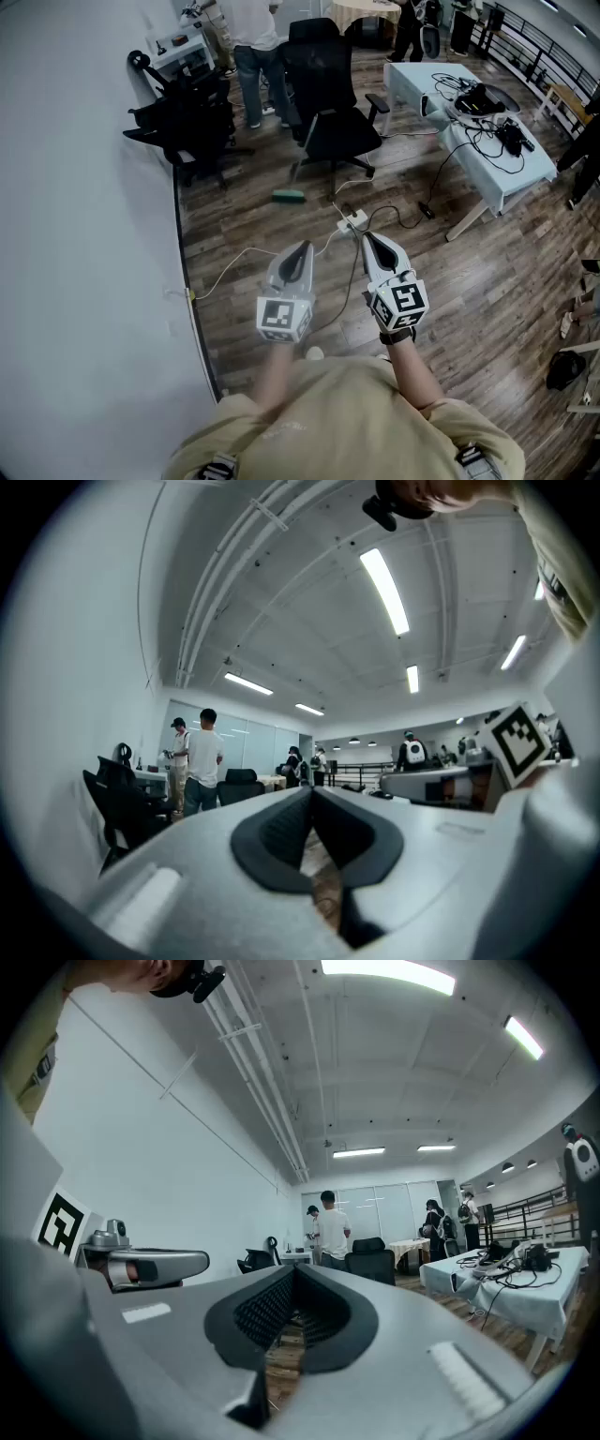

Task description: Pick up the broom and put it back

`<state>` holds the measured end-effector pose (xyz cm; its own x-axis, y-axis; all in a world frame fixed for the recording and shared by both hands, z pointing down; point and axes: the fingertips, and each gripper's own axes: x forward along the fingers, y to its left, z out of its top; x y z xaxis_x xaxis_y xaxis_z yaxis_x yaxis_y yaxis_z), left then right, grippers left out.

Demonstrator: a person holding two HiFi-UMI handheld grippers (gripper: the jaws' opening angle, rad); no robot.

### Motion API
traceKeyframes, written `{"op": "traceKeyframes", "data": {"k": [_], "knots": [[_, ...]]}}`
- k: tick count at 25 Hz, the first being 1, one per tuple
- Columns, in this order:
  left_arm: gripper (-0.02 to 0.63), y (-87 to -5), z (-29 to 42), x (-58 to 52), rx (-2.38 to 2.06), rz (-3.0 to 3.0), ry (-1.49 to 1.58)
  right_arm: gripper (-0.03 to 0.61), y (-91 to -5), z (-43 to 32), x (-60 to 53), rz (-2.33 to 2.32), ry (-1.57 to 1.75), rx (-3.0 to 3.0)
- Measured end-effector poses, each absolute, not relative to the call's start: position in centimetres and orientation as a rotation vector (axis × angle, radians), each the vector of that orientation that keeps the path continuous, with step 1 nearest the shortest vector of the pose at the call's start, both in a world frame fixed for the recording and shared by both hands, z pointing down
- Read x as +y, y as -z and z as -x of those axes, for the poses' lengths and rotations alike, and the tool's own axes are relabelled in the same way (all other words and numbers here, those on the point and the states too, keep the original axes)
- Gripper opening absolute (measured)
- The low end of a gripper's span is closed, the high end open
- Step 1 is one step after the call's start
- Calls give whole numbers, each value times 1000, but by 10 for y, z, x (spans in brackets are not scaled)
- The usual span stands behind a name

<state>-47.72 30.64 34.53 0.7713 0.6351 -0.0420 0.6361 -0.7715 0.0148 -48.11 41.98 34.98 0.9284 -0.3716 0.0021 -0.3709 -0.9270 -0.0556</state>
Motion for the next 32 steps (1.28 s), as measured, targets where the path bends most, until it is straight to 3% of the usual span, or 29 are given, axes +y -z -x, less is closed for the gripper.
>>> {"op": "traceKeyframes", "data": {"k": [15,20,32], "knots": [[3,-386,442,202,875,-2943,20,8,-390,451,333,3045,217,655],[3,-408,425,190,782,-2947,-74,8,-408,416,336,2957,214,668],[3,-354,309,251,782,-3073,23,8,-351,275,430,2900,-72,656]]}}
